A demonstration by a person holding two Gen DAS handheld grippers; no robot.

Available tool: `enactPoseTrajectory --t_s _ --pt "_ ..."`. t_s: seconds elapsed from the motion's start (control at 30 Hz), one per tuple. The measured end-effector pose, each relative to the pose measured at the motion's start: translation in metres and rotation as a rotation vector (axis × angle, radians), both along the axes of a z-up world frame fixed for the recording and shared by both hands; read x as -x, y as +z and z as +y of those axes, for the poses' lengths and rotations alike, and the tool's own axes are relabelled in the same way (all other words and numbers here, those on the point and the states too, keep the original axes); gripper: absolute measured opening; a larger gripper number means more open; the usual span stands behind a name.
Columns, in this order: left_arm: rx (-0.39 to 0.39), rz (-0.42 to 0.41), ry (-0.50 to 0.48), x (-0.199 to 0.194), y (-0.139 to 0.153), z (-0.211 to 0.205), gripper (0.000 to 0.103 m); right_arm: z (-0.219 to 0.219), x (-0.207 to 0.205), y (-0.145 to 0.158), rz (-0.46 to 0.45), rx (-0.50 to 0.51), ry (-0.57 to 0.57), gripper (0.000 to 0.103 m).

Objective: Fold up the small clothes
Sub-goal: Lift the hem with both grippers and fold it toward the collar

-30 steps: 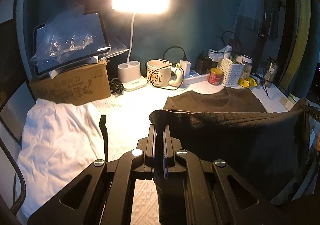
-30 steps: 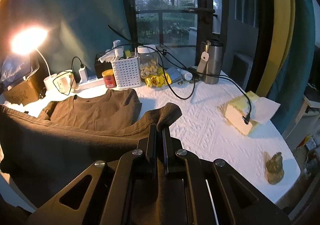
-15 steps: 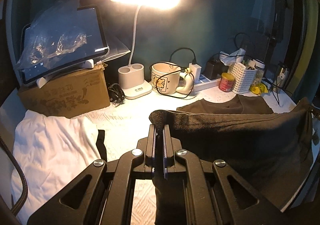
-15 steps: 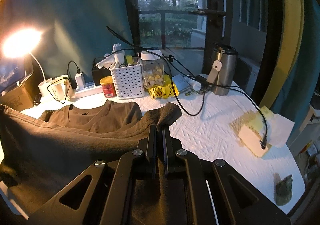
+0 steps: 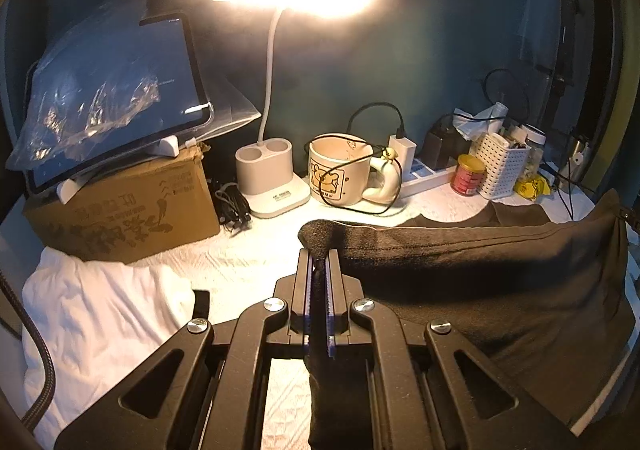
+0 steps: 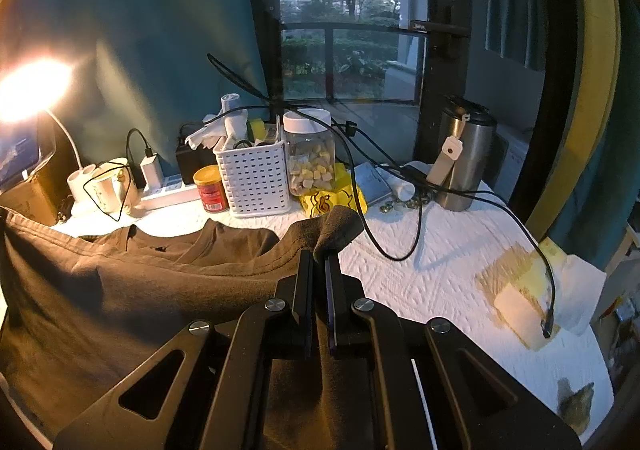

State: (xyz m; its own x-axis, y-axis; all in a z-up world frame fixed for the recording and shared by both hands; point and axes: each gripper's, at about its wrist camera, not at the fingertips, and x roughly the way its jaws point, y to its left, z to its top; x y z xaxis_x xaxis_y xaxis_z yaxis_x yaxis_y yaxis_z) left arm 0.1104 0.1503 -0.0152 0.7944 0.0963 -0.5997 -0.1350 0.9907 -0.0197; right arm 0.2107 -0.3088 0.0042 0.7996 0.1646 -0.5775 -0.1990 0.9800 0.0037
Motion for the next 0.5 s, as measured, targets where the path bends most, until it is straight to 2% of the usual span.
enactPoseTrajectory --t_s 0.23,0.5 --pt "-0.026 -0.02 0.005 -0.026 0.003 0.005 0.005 0.007 -0.03 0.001 -0.024 0.006 0.011 0.006" --pt "-0.019 -0.033 0.007 -0.056 -0.006 0.015 0.004 0.02 -0.07 -0.009 -0.038 0.021 0.003 0.006"
